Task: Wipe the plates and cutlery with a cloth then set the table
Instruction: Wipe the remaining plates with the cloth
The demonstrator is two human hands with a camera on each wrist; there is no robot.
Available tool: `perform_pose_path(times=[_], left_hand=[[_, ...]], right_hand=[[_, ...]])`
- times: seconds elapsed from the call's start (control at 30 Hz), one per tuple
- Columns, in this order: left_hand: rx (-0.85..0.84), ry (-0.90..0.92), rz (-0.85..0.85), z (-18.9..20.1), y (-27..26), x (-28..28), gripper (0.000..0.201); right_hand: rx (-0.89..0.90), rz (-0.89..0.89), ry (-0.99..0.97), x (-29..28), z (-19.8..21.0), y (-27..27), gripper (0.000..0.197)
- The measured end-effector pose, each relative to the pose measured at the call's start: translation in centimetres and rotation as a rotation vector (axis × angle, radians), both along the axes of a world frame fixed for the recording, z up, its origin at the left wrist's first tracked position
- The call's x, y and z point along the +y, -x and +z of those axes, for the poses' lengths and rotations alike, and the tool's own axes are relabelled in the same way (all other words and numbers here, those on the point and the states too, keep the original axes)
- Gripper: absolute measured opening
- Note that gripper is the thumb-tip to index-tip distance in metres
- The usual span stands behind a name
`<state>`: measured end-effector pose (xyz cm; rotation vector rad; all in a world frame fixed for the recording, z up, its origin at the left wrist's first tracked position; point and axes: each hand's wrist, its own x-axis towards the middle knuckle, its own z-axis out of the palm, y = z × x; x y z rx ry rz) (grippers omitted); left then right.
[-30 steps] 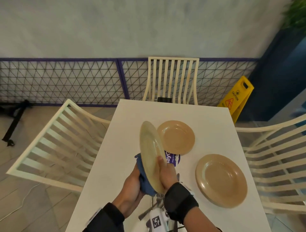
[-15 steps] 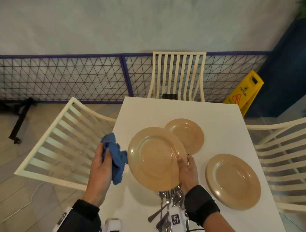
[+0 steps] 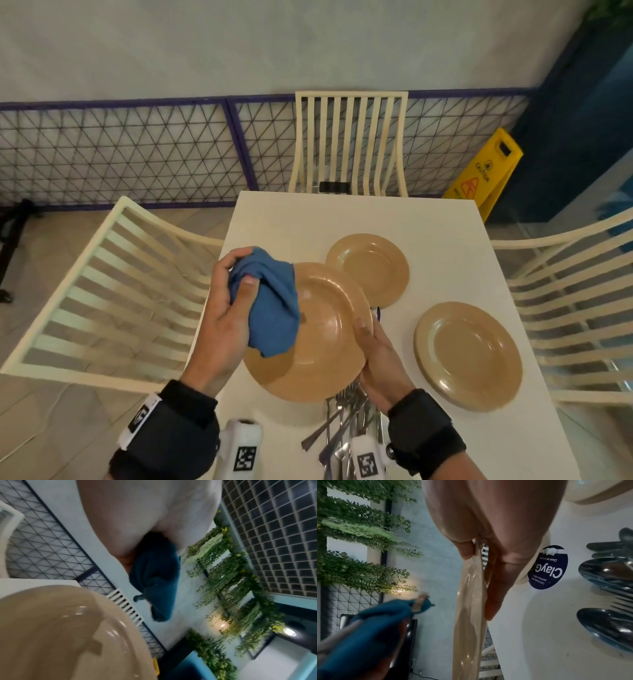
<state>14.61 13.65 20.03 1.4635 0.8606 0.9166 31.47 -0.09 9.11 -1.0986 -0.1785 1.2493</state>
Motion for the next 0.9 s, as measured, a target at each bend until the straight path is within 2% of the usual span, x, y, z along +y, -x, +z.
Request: perform_pose_path(times=[0.07, 0.1, 0.17, 0.23, 0.33, 0.37, 0.47, 0.57, 0.77, 0.83, 0.9], left_hand=[[-0.055, 0.041, -0.059, 0.8, -1.0, -0.7, 0.029], [-0.026, 0.034, -0.097, 0.7, -1.4, -1.1, 0.031], [0.159, -0.093, -0.130, -0.5, -1.8, -1.9, 0.035], [0.300, -0.194, -0.080, -1.7, -1.7, -2.2, 0.043], [0.354, -0.212, 0.038, -2.3, -1.3, -2.1, 0.054], [0.418, -0.258, 0.058, -2.7, -1.2, -1.9, 0.055], [0.777, -0.430, -0.039, -4.2, -1.5, -1.6, 0.058], [1.075, -0.406, -0.202, -6.1, -1.9, -3.0, 0.068], [1.168, -0.669, -0.200, -6.5, 0.9, -5.1, 0.052], [1.120, -0.650, -0.195, -6.7, 1.4, -5.0, 0.047], [1.060, -0.591, -0.164, -6.6, 0.8, -4.5, 0.050]], right_hand=[[0.025, 0.002, -0.017, 0.0, 0.2, 0.2, 0.039], [0.035, 0.001, -0.021, 0.0, 0.4, 0.3, 0.038], [0.029, 0.000, -0.025, -0.1, 0.9, 0.2, 0.037], [0.026, 0.008, -0.027, -0.5, 1.4, 0.0, 0.036], [0.011, 0.027, -0.014, -1.4, 1.8, -0.5, 0.034], [0.013, 0.033, -0.014, -1.8, 1.8, -0.5, 0.035], [0.006, 0.066, -0.017, -2.6, 2.1, -0.3, 0.037], [-0.014, 0.083, -0.016, -3.1, 2.4, -0.2, 0.038], [-0.088, 0.089, 0.015, -4.6, 2.3, -1.7, 0.039], [-0.118, 0.119, 0.015, -4.8, 2.4, -1.8, 0.040], [-0.136, 0.150, 0.006, -4.8, 2.6, -1.4, 0.041]])
